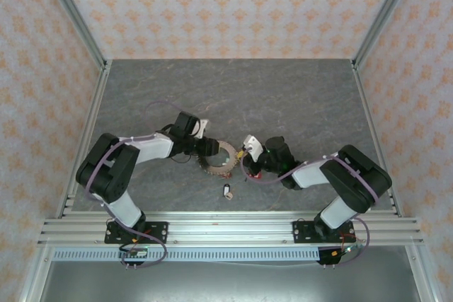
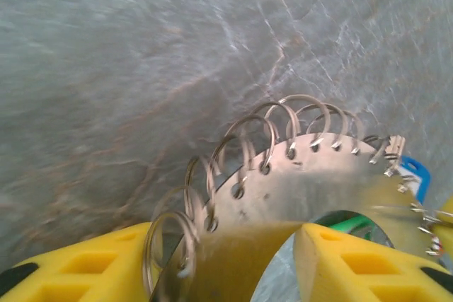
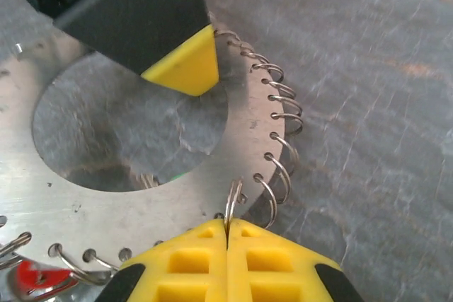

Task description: Put the keys on the keyring

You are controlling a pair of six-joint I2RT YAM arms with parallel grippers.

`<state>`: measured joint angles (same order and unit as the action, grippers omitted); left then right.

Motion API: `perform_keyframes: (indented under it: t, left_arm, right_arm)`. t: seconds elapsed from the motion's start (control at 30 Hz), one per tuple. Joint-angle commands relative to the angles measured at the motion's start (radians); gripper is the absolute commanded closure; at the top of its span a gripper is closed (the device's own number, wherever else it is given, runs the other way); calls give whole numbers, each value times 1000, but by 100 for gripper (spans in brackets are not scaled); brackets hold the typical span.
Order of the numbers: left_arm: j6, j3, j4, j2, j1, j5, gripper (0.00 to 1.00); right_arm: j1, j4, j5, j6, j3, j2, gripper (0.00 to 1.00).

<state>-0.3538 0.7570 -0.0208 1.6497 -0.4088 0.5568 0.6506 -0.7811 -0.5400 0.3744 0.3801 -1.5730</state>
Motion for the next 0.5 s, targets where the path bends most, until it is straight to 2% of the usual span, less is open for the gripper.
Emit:
perform_keyframes:
  t: [0.0, 0.07, 0.13, 0.17, 0.37, 0.47]
  left_arm:
    - [-52, -63, -109, -102, 32, -121, 37]
    - [-62, -109, -138, -177, 36, -159, 18]
    - [-59, -138, -149, -238, 36, -184, 14]
    - [-59, -148, -147, -263, 36, -198, 5]
    - [-34, -226, -278, -393, 36, -182, 7]
    - [33, -259, -346, -451, 35, -141, 9]
  right_arm:
    - [-12, -121, -99, -19, 19, 52, 100]
    - [-23, -111, -125, -16, 19, 74, 100]
    - [-32, -103, -154, -13, 19, 93, 100]
    - [-34, -95, -165, -11, 22, 105, 100]
    - [-34, -27, -253, 12, 50, 161, 100]
    - [-35, -9, -268, 18, 58, 179, 100]
